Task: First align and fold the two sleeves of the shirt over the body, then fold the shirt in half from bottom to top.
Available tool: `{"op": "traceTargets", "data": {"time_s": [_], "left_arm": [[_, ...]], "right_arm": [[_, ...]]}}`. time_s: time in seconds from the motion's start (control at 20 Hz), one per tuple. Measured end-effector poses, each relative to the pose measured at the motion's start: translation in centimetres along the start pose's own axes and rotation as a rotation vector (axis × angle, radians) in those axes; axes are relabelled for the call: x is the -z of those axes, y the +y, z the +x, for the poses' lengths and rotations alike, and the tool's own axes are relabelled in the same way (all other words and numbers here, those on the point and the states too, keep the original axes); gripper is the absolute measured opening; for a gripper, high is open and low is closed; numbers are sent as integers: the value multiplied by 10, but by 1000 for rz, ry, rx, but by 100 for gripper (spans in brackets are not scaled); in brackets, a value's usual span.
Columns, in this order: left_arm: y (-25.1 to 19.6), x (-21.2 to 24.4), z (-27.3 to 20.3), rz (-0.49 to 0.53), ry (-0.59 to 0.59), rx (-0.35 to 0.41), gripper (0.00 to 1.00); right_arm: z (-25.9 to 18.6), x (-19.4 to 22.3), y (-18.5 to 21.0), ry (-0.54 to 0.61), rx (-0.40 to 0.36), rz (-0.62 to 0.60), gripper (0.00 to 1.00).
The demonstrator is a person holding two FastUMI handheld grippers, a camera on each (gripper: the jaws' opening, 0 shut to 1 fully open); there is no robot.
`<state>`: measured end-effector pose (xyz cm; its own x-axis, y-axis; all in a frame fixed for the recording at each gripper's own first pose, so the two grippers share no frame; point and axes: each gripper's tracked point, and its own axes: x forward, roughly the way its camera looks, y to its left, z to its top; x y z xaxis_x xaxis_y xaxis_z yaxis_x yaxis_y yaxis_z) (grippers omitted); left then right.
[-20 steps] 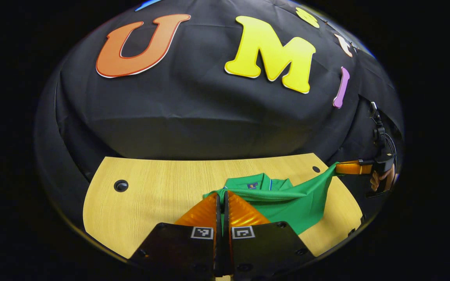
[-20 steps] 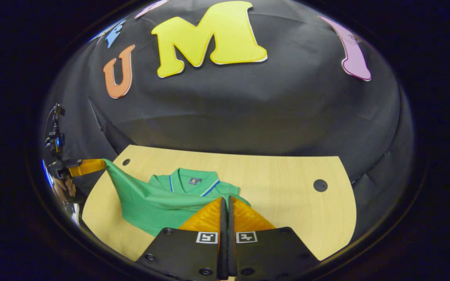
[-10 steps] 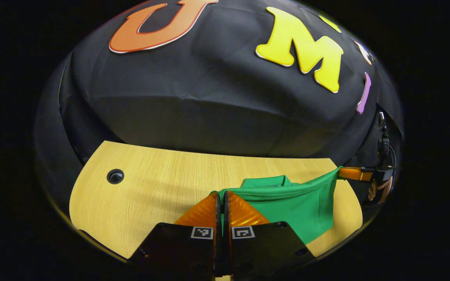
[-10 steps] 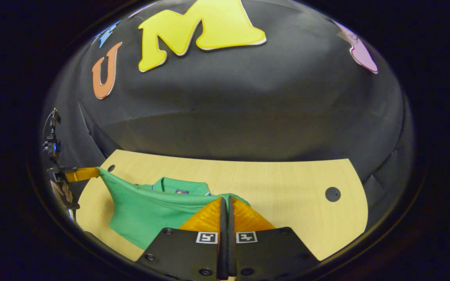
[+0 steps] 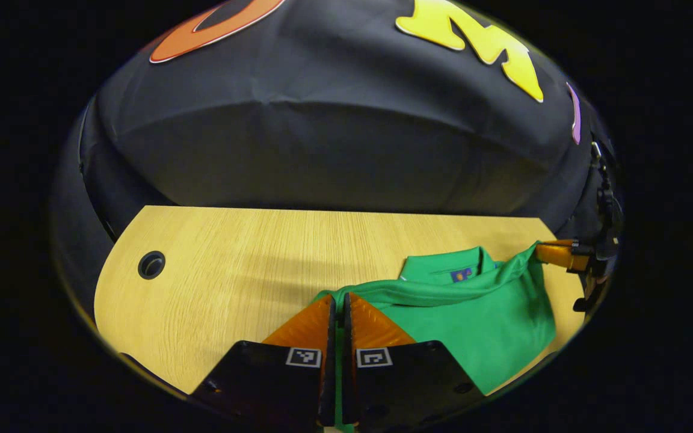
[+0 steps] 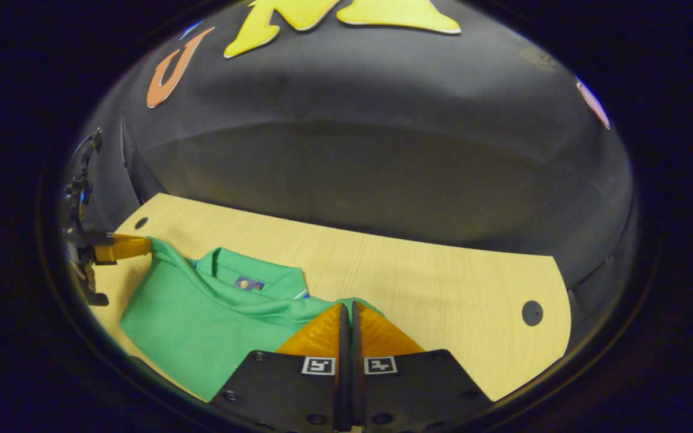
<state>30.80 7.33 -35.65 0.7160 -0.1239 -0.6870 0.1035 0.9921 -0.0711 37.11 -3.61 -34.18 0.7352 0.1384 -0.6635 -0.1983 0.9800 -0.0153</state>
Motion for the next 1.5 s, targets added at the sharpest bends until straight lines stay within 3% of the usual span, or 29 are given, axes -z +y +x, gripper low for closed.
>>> {"op": "traceTargets", "data": {"time_s": [0.05, 0.15, 0.2, 0.3, 0.45, 0.65, 0.95, 1.2, 1.3, 1.35, 1.5], "left_arm": [[0, 3, 1, -4, 0, -6, 10], [-4, -5, -2, -32, -26, -9, 24], [-6, -8, -2, -45, -41, -13, 44], [-8, -17, -14, -64, -69, -16, 85], [-10, -40, -45, -66, -135, -42, 89], [-25, -83, -117, -47, -262, -42, 90], [-70, -130, -266, 6, -489, -22, 94], [-113, -143, -386, 53, -674, -55, 95], [-124, -136, -424, 58, -728, -73, 90], [-131, -133, -444, 58, -754, -78, 94], [-147, -113, -481, 52, -796, -83, 94]], "right_arm": [[-3, 0, 0, 0, 15, -6, 3], [-5, -1, -1, -4, 38, -14, 8], [-7, -3, 1, -11, 38, -2, 8], [-17, -10, 2, -47, 51, 14, 43], [-50, -22, -1, -106, 93, 17, 97], [-121, -57, 6, -232, 103, 24, 98], [-276, -101, 17, -459, 134, 102, 98], [-402, -100, 42, -629, 169, 89, 98], [-442, -94, 48, -680, 190, 86, 98], [-458, -89, 51, -700, 198, 89, 98], [-499, -71, 61, -728, 214, 110, 98]]}}
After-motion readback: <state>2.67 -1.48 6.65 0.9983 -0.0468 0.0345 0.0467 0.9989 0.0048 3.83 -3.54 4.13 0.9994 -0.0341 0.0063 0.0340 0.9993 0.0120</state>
